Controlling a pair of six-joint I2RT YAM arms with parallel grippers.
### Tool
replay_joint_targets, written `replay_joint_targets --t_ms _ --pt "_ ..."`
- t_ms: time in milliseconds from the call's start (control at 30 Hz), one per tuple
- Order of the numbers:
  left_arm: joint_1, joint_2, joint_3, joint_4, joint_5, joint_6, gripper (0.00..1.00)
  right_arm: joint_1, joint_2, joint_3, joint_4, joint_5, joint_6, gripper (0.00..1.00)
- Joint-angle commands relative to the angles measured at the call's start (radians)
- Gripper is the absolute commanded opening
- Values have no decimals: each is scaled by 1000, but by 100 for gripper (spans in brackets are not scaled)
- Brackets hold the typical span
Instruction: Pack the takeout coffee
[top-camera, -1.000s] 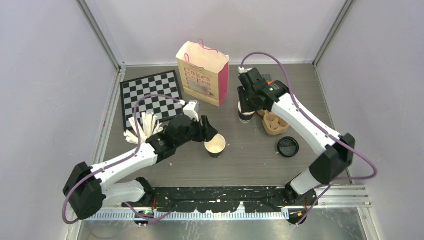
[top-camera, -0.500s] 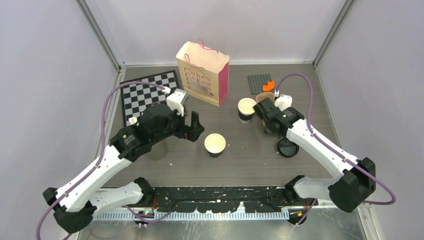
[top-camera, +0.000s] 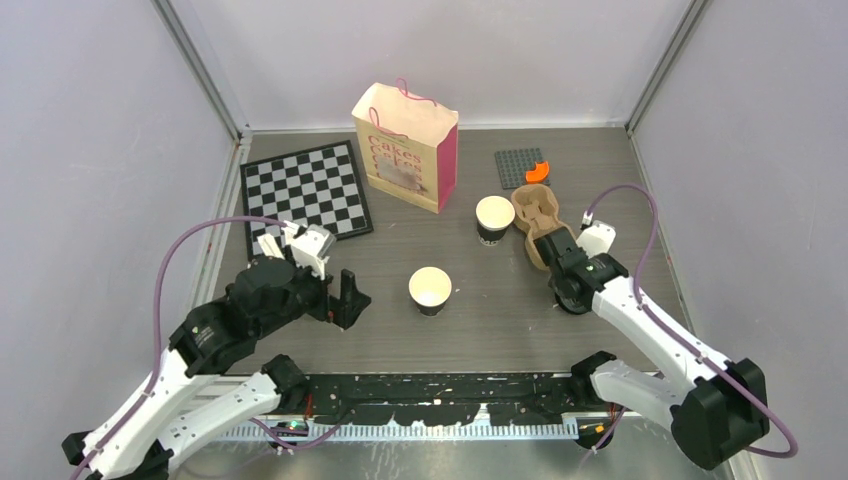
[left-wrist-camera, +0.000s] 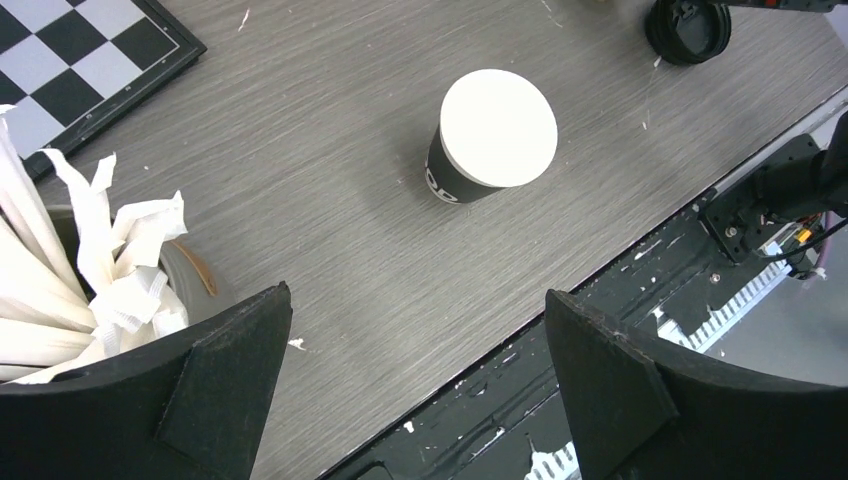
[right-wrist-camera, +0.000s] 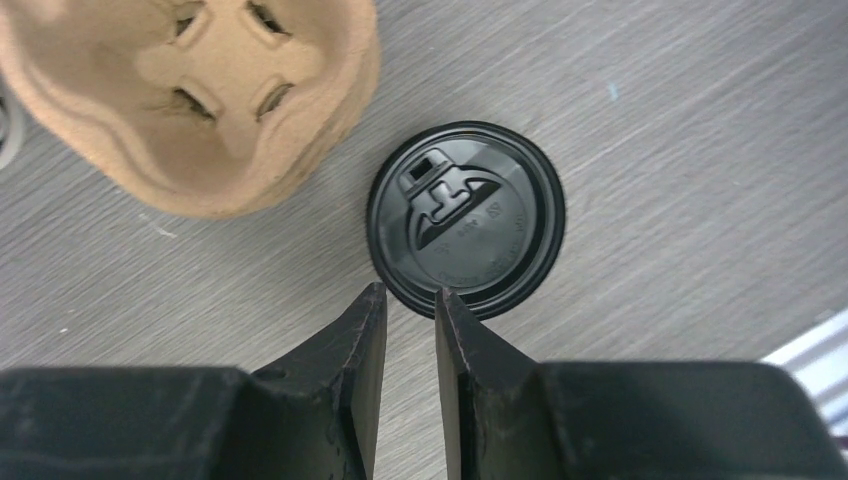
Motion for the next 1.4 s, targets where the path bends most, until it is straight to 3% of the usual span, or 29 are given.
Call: replay_joint_targets --t_ms 0,333,533,833,1367 --pt "2 -26 1 18 -11 12 100 -7 -64 -32 146 -52 -45 30" --pt "1 -23 0 17 -3 15 100 -14 -35 -102 169 -62 58 29" --pt "1 -29 1 16 -4 16 100 -14 14 -116 211 -27 54 28" --pt "1 -52 -5 22 -16 17 100 -14 39 -126 240 -35 37 19" --pt "1 -51 -5 19 -28 21 100 -14 98 -113 237 -24 36 18"
